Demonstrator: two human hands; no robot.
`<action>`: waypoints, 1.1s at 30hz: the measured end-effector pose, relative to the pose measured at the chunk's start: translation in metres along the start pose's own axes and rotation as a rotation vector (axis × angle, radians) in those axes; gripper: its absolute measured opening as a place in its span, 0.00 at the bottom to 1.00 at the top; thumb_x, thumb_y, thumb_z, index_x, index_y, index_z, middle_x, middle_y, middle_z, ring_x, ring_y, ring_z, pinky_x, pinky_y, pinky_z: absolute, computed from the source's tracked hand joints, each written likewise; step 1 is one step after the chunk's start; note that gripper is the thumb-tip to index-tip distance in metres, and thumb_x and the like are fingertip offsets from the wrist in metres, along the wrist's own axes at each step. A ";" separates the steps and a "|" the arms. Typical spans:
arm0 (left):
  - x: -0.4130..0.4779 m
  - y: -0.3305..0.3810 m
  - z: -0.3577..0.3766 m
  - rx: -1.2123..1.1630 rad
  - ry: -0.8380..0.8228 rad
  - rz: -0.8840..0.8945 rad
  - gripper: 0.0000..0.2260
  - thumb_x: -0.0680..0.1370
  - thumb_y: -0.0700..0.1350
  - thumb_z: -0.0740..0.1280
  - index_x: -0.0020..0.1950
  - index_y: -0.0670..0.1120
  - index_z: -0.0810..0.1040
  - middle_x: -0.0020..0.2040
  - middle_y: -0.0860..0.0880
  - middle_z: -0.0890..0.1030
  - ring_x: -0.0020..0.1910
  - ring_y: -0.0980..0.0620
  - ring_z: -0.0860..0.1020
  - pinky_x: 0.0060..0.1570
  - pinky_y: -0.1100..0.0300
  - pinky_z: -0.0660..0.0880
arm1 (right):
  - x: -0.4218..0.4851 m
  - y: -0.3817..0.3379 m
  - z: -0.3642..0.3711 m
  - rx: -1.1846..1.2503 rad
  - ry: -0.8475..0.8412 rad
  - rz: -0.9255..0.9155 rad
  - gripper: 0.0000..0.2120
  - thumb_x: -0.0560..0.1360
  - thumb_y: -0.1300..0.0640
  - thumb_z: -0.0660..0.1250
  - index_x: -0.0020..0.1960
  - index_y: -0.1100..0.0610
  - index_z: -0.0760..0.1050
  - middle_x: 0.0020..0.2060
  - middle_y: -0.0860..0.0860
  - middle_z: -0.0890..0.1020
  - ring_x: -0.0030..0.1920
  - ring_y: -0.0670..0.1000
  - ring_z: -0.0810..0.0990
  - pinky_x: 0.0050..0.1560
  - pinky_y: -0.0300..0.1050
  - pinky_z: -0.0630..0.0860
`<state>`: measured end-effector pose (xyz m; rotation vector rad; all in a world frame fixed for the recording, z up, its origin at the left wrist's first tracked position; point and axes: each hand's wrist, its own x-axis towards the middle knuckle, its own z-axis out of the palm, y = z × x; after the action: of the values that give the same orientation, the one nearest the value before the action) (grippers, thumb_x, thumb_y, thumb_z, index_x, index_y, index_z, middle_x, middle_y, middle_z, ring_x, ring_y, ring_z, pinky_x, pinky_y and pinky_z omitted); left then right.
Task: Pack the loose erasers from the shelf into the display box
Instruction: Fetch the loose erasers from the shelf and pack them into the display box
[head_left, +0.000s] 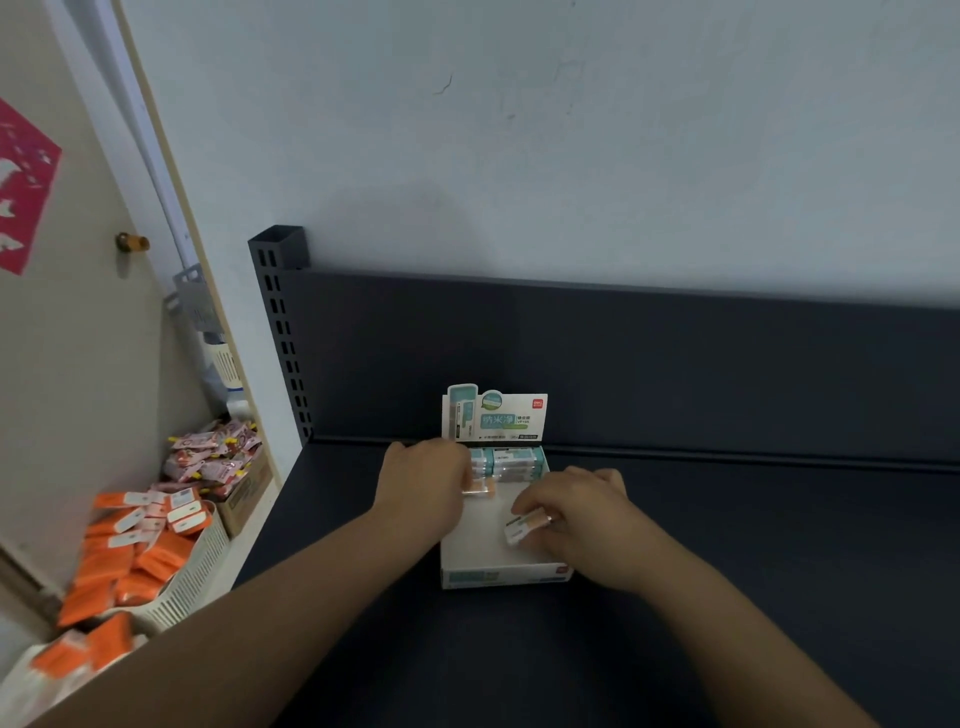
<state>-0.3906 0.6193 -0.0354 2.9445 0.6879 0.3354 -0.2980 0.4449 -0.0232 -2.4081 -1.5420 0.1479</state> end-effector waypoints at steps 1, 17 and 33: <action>0.000 0.000 -0.001 -0.020 -0.004 0.004 0.07 0.76 0.42 0.64 0.48 0.54 0.78 0.48 0.54 0.80 0.48 0.53 0.77 0.54 0.56 0.68 | 0.002 -0.001 -0.001 0.035 0.023 0.005 0.10 0.75 0.51 0.67 0.56 0.42 0.76 0.49 0.36 0.76 0.53 0.41 0.69 0.59 0.44 0.58; -0.005 0.001 -0.005 0.111 0.027 0.117 0.11 0.76 0.41 0.62 0.54 0.54 0.76 0.52 0.53 0.77 0.51 0.51 0.75 0.51 0.56 0.64 | 0.039 -0.007 0.016 -0.138 0.191 0.147 0.11 0.76 0.51 0.66 0.58 0.42 0.76 0.58 0.41 0.75 0.59 0.49 0.65 0.50 0.46 0.53; -0.003 0.004 -0.006 0.300 -0.041 0.307 0.12 0.80 0.44 0.60 0.61 0.54 0.76 0.53 0.51 0.75 0.55 0.49 0.72 0.54 0.52 0.61 | 0.050 -0.003 0.031 -0.232 0.148 0.062 0.09 0.75 0.60 0.65 0.54 0.54 0.76 0.53 0.51 0.75 0.53 0.54 0.76 0.49 0.44 0.64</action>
<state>-0.3933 0.6147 -0.0292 3.3371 0.2994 0.2086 -0.2859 0.4969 -0.0486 -2.5765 -1.4903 -0.2041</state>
